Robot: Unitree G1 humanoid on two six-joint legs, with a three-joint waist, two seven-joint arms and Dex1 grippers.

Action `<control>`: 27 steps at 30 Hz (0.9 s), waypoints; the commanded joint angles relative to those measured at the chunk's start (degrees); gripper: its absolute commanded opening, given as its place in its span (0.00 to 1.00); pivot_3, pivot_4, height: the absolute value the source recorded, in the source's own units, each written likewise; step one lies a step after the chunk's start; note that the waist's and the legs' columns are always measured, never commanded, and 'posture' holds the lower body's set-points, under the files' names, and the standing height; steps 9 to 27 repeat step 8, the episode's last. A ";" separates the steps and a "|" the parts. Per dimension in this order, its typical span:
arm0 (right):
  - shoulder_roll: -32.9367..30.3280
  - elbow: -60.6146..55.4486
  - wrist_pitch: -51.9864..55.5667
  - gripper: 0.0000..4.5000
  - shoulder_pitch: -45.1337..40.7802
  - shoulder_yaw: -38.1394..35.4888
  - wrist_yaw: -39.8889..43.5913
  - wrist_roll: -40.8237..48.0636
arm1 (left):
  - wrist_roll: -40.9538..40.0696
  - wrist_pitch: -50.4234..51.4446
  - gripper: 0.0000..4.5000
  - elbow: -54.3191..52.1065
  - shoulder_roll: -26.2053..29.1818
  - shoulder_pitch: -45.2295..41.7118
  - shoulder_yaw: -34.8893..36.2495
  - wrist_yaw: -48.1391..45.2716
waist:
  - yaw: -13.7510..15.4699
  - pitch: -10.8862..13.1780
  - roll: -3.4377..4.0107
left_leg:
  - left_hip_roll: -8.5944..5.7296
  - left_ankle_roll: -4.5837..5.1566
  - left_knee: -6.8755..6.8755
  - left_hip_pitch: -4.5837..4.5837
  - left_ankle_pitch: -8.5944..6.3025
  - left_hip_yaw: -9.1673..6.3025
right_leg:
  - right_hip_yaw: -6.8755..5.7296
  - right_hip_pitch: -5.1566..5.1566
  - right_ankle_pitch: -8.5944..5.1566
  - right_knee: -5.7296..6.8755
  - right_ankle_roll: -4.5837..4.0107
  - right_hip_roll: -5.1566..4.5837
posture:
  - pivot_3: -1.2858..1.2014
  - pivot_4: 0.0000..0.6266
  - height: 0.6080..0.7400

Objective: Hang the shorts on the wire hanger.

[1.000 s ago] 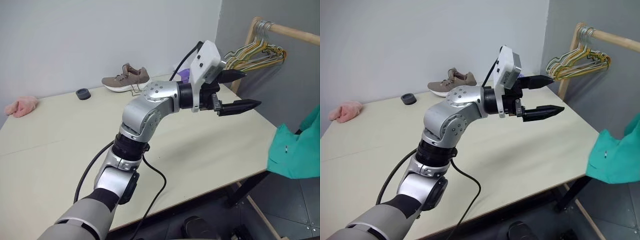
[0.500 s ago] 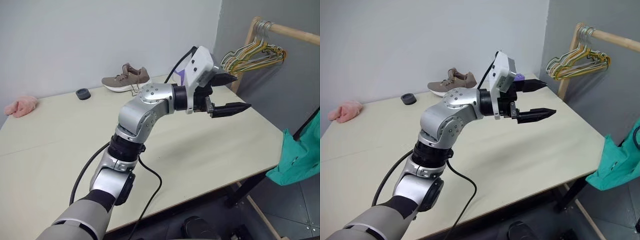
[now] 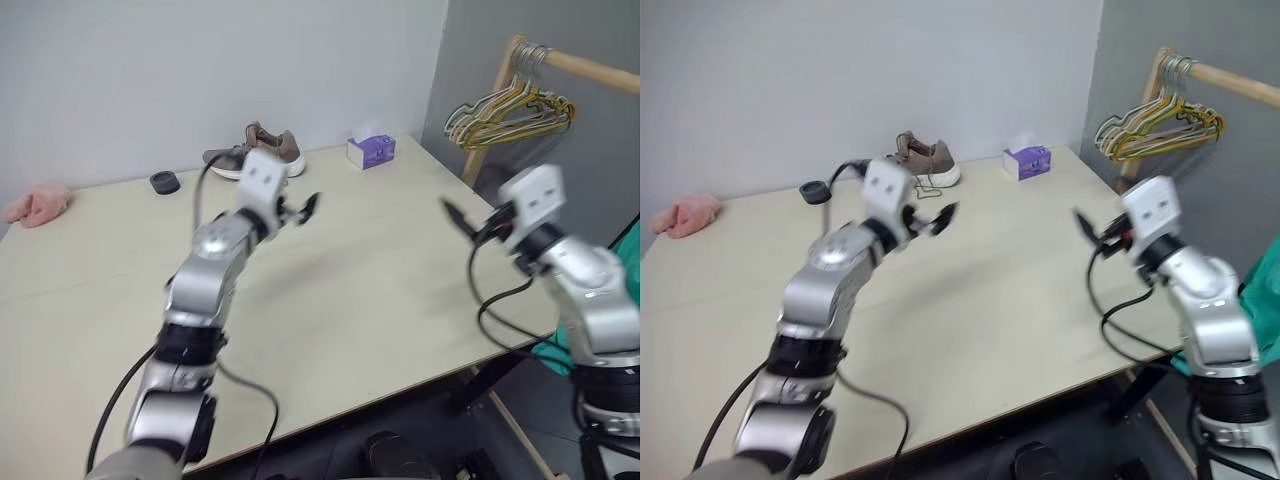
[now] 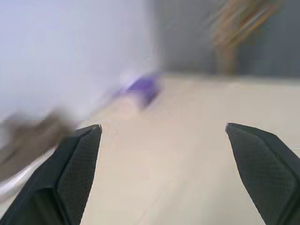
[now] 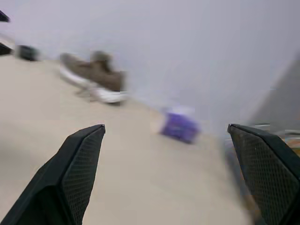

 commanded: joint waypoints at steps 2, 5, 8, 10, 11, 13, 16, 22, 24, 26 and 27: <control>7.01 5.53 -0.57 0.99 -0.69 5.69 0.23 -0.80 | 2.10 -0.32 1.00 -7.42 -2.14 12.32 8.93 9.26 | 2.38 -0.08 -0.48 | -0.03 0.08 0.06 -0.03 -0.09 -0.02 | -0.02 0.00 0.07 0.02 -0.06 -0.13 | 0.48 0.00 1.00; 11.79 12.05 -3.23 0.99 -1.66 7.67 -2.15 -3.69 | 1.90 -0.82 1.00 -8.15 -4.17 16.60 11.14 11.73 | 6.09 -0.08 -0.77 | -0.10 0.14 0.12 -0.09 -0.13 -0.19 | -0.39 0.05 0.22 0.02 -0.18 -0.56 | 0.49 0.00 1.00; 14.88 16.35 -4.76 0.99 -2.90 7.88 -2.52 -4.26 | 1.16 -1.76 1.00 -9.02 -5.16 17.60 11.70 11.93 | 8.86 -0.08 -0.77 | -0.24 0.19 0.19 -0.17 -0.12 -0.56 | -0.77 0.13 0.28 0.03 -0.17 -0.55 | 0.51 0.00 1.00; 14.88 16.35 -4.76 0.99 -2.90 7.88 -2.52 -4.26 | 1.16 -1.76 1.00 -9.02 -5.16 17.60 11.70 11.93 | 8.86 -0.08 -0.77 | -0.24 0.19 0.19 -0.17 -0.12 -0.56 | -0.77 0.13 0.28 0.03 -0.17 -0.55 | 0.51 0.00 1.00; 14.88 16.35 -4.76 0.99 -2.90 7.88 -2.52 -4.26 | 1.16 -1.76 1.00 -9.02 -5.16 17.60 11.70 11.93 | 8.86 -0.08 -0.77 | -0.24 0.19 0.19 -0.17 -0.12 -0.56 | -0.77 0.13 0.28 0.03 -0.17 -0.55 | 0.51 0.00 1.00; 14.88 16.35 -4.76 0.99 -2.90 7.88 -2.52 -4.26 | 1.16 -1.76 1.00 -9.02 -5.16 17.60 11.70 11.93 | 8.86 -0.08 -0.77 | -0.24 0.19 0.19 -0.17 -0.12 -0.56 | -0.77 0.13 0.28 0.03 -0.17 -0.55 | 0.51 0.00 1.00; 14.88 16.35 -4.76 0.99 -2.90 7.88 -2.52 -4.26 | 1.16 -1.76 1.00 -9.02 -5.16 17.60 11.70 11.93 | 8.86 -0.08 -0.77 | -0.24 0.19 0.19 -0.17 -0.12 -0.56 | -0.77 0.13 0.28 0.03 -0.17 -0.55 | 0.51 0.00 1.00; 14.88 16.35 -4.76 0.99 -2.90 7.88 -2.52 -4.26 | 1.16 -1.76 1.00 -9.02 -5.16 17.60 11.70 11.93 | 8.86 -0.08 -0.77 | -0.24 0.19 0.19 -0.17 -0.12 -0.56 | -0.77 0.13 0.28 0.03 -0.17 -0.55 | 0.51 0.00 1.00; 14.88 16.35 -4.76 0.99 -2.90 7.88 -2.52 -4.26 | 1.16 -1.76 1.00 -9.02 -5.16 17.60 11.70 11.93 | 8.86 -0.08 -0.77 | -0.24 0.19 0.19 -0.17 -0.12 -0.56 | -0.77 0.13 0.28 0.03 -0.17 -0.55 | 0.51 0.00 1.00; 14.88 16.35 -4.76 0.99 -2.90 7.88 -2.52 -4.26 | 1.16 -1.76 1.00 -9.02 -5.16 17.60 11.70 11.93 | 8.86 -0.08 -0.77 | -0.24 0.19 0.19 -0.17 -0.12 -0.56 | -0.77 0.13 0.28 0.03 -0.17 -0.55 | 0.51 0.00 1.00; 14.88 16.35 -4.76 0.99 -2.90 7.88 -2.52 -4.26 | 1.16 -1.76 1.00 -9.02 -5.16 17.60 11.70 11.93 | 8.86 -0.08 -0.77 | -0.24 0.19 0.19 -0.17 -0.12 -0.56 | -0.77 0.13 0.28 0.03 -0.17 -0.55 | 0.51 0.00 1.00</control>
